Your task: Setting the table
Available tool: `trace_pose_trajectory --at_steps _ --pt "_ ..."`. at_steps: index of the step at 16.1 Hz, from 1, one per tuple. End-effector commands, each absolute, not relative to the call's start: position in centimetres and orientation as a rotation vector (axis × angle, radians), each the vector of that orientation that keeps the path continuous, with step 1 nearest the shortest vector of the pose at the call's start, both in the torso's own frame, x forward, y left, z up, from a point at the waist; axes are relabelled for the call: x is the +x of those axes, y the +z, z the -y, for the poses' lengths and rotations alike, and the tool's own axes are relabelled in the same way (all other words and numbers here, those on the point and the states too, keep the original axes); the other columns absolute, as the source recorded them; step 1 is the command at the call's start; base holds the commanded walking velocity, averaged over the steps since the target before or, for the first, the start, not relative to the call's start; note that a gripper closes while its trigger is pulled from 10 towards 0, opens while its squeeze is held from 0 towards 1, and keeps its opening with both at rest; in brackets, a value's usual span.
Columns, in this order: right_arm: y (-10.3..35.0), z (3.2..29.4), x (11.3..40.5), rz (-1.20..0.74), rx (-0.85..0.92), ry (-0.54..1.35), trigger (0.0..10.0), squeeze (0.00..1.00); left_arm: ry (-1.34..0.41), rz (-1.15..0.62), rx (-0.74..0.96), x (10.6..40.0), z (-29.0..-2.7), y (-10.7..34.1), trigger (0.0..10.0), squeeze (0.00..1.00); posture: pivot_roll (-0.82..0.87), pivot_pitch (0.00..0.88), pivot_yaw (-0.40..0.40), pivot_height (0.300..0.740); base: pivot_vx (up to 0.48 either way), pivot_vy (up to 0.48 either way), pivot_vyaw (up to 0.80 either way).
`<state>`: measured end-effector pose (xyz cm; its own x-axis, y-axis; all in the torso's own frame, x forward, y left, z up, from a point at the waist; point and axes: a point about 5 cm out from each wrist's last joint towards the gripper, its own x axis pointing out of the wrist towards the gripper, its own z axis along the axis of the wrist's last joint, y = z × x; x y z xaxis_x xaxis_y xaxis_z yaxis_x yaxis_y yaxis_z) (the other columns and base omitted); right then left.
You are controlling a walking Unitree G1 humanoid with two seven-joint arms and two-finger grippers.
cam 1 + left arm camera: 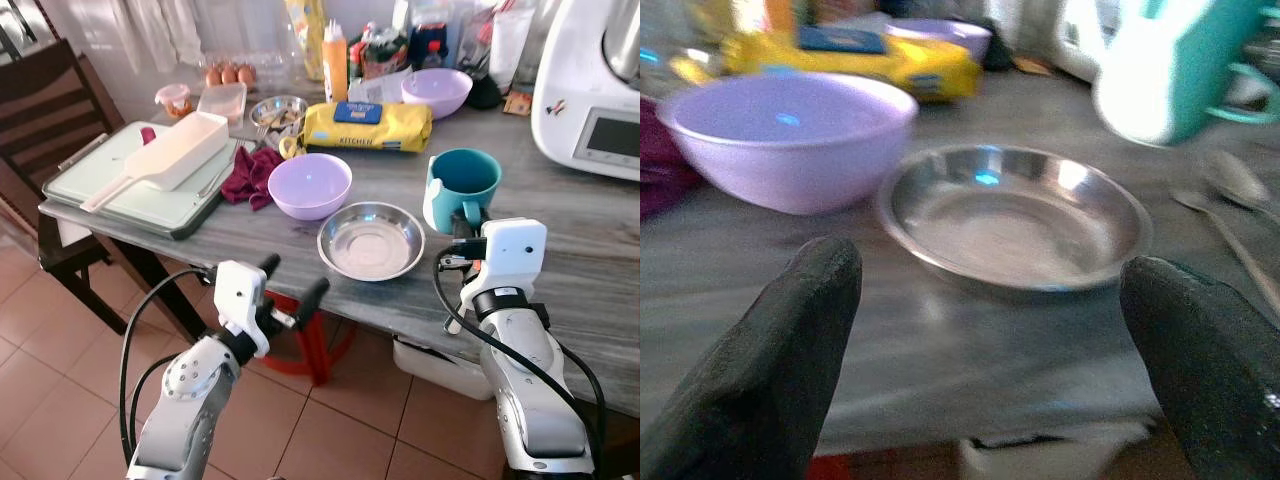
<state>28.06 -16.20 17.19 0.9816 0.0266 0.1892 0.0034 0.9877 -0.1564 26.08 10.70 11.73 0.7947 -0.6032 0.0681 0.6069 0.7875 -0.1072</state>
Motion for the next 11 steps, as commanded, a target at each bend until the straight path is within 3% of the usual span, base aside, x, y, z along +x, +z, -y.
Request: trace_pose_trajectory --at_steps 1,7,11 --pt "17.5 16.4 28.0 0.205 -0.174 0.025 10.0 0.0 -0.71 0.03 -0.117 25.5 -11.0 12.2 10.0 0.0 -0.12 0.12 0.1 0.74 0.0 0.0 0.0" --pt "19.5 18.8 29.7 0.234 -0.217 0.022 10.0 0.0 -0.806 0.016 -0.099 25.3 -11.4 12.6 10.0 0.0 -0.13 0.141 0.094 0.74 0.0 0.0 0.0" --pt "21.1 18.4 31.6 0.252 -0.184 0.129 10.0 0.0 -0.807 0.013 -0.112 25.0 -11.0 12.8 10.0 0.0 -0.11 0.159 0.105 0.74 0.0 0.0 0.0"
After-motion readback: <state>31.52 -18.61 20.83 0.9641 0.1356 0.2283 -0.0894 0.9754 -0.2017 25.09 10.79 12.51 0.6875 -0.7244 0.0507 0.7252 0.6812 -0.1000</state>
